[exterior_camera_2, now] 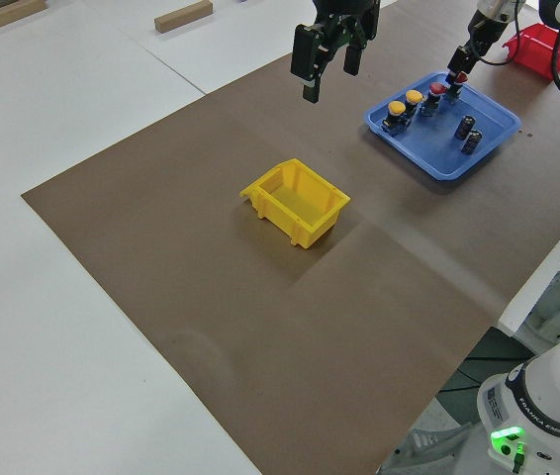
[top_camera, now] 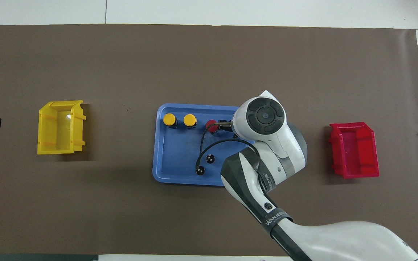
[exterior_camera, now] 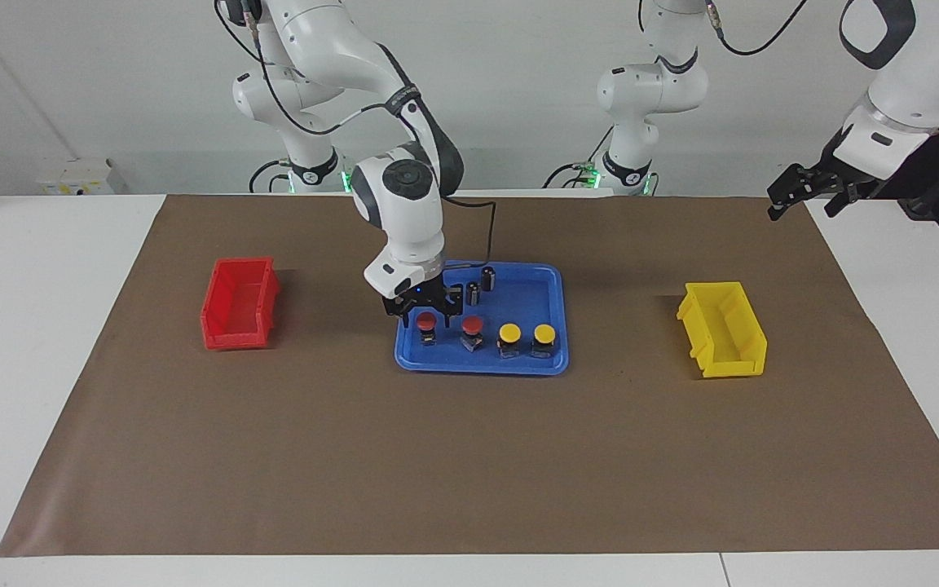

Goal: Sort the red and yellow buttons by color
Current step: 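Reach the right gripper to a red button and grasp it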

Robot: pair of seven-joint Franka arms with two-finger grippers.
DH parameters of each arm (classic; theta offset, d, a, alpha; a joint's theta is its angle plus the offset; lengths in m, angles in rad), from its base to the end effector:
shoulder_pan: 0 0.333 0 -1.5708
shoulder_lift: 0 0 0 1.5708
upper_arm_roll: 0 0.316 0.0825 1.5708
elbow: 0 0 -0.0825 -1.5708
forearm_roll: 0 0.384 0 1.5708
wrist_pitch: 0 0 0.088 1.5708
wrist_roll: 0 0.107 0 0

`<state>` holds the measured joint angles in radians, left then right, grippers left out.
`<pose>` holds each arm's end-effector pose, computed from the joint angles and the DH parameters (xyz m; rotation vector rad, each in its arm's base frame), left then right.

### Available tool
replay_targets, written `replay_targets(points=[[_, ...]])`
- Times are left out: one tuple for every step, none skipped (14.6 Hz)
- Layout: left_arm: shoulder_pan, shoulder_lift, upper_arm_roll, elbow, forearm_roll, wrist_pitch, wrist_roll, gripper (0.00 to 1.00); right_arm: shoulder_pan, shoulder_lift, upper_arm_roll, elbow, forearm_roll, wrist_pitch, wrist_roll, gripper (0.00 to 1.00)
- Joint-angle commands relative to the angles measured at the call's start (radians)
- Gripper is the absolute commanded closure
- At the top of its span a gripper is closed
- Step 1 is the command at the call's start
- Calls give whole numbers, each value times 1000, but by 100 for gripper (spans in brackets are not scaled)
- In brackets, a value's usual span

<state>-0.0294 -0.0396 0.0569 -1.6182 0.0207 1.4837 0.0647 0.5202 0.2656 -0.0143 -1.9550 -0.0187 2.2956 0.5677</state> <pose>0.5318 0.0176 0.6166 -3.1234 0.0571 0.1496 0.5371 0.2975 0.3495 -3.1158 0.0768 -0.1150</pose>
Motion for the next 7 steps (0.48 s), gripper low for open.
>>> replay_targets(points=[[6,-10,-3,-3,-5,-13,12,0,0,-29,-3,-36,2,22,4,29],[6,-10,-2,-3,-5,-13,12,0,0,-29,-3,-38,2,22,4,32],[6,-10,-3,-3,-7,-13,12,0,1,-29,-3,-38,2,22,4,33],[6,-11,-3,-5,-5,-19,12,0,1,-29,-3,-38,2,22,4,34],[6,-11,-3,-8,-5,-14,12,0,1,-29,-3,-38,2,21,4,36],[5,-11,-5,-8,-7,-16,15,0,1,-29,-3,-38,2,21,4,42],[-7,-11,-8,-8,-7,-13,12,0,1,-29,-3,-38,2,18,4,49]])
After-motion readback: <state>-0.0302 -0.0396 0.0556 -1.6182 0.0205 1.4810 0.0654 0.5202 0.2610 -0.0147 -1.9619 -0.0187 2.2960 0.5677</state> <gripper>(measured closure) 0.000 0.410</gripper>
